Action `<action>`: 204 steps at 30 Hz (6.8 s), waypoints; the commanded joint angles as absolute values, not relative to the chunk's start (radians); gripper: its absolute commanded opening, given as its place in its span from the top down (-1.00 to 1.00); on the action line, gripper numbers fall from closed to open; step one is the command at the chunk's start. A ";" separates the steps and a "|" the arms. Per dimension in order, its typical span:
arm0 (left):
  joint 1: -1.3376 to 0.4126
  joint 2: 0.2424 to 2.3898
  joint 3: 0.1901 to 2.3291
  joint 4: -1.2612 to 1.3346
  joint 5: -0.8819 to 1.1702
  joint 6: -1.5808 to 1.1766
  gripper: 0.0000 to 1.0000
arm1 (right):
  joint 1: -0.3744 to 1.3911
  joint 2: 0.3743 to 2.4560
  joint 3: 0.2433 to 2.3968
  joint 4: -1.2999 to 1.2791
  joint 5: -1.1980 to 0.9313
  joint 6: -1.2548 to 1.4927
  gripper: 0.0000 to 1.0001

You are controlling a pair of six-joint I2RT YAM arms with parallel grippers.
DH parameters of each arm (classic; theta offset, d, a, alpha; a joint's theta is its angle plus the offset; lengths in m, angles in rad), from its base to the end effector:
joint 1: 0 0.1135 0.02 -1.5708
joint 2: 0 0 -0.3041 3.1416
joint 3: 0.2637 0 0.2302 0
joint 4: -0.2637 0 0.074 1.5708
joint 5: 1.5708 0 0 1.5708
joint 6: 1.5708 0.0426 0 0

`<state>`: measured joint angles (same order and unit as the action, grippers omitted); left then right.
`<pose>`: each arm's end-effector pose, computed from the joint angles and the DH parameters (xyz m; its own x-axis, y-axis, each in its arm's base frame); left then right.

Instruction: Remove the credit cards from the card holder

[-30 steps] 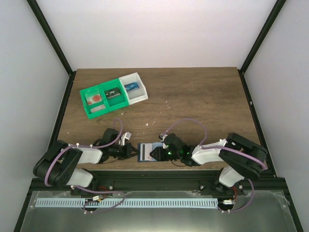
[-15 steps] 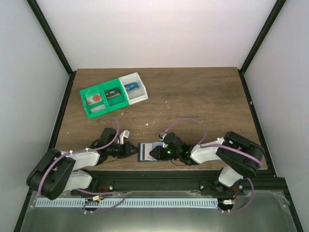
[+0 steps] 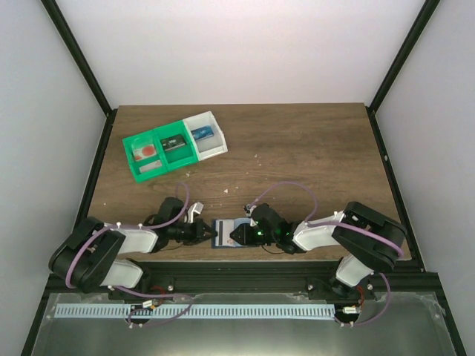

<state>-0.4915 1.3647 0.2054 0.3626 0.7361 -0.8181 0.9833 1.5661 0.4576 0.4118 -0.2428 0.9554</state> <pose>0.1412 -0.1080 0.1560 -0.9882 -0.0845 -0.1275 0.0619 0.5415 -0.8384 0.1355 0.2220 0.1714 -0.9485 0.0057 -0.3168 -0.2350 0.6581 0.7153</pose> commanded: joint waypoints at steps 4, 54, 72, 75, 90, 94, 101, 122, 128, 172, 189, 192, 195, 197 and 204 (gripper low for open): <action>-0.554 1.377 0.232 0.399 0.703 -0.813 1.00 | 0.971 1.569 0.463 0.402 -0.230 0.956 0.56; -0.557 1.408 0.195 0.338 0.598 -0.754 0.99 | 0.956 1.585 0.440 0.463 -0.251 0.981 0.58; -0.556 1.390 0.182 0.341 0.595 -0.761 0.99 | 0.957 1.598 0.443 0.509 -0.283 0.971 0.76; -0.557 1.389 0.181 0.341 0.595 -0.761 0.99 | 0.957 1.600 0.442 0.517 -0.287 0.970 0.82; -0.557 1.397 0.188 0.322 0.574 -0.756 0.98 | 0.928 1.530 0.341 0.580 -0.277 1.018 0.99; -0.557 1.383 0.189 0.314 0.574 -0.761 0.97 | 0.919 1.499 0.316 0.575 -0.267 1.028 0.99; -0.557 1.316 0.223 0.289 0.597 -0.771 0.69 | 0.916 1.387 0.288 0.481 -0.210 0.998 0.99; -0.554 0.988 0.516 0.023 0.658 -0.951 -0.13 | 0.927 1.028 0.418 0.197 0.101 0.381 0.99; -0.552 1.023 0.504 0.013 0.672 -0.902 -0.09 | 0.927 1.014 0.353 0.245 0.064 0.459 0.99; -0.626 1.241 0.477 0.332 0.624 -1.701 -0.02 | 0.943 1.192 0.281 0.623 -0.064 -0.057 0.99; -0.638 1.265 0.471 0.303 0.612 -1.714 0.85 | 0.978 1.214 0.282 0.636 -0.022 -0.109 0.99; -0.637 1.266 0.455 0.323 0.617 -1.720 1.00 | 0.979 1.214 0.275 0.638 -0.017 -0.105 0.96; -0.637 1.263 0.439 0.355 0.622 -1.724 1.00 | 0.979 1.209 0.269 0.638 -0.010 -0.086 0.73; -0.637 1.257 0.427 0.371 0.621 -1.723 1.00 | 0.979 1.195 0.268 0.629 -0.009 -0.055 0.54; -0.637 1.217 0.382 0.384 0.574 -1.617 1.00 | 0.976 1.080 0.362 0.380 0.014 0.239 -0.12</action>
<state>-0.6338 1.2522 0.4091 0.3397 0.6048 -1.6741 0.9726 1.1416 0.2653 0.5270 -0.0105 0.0406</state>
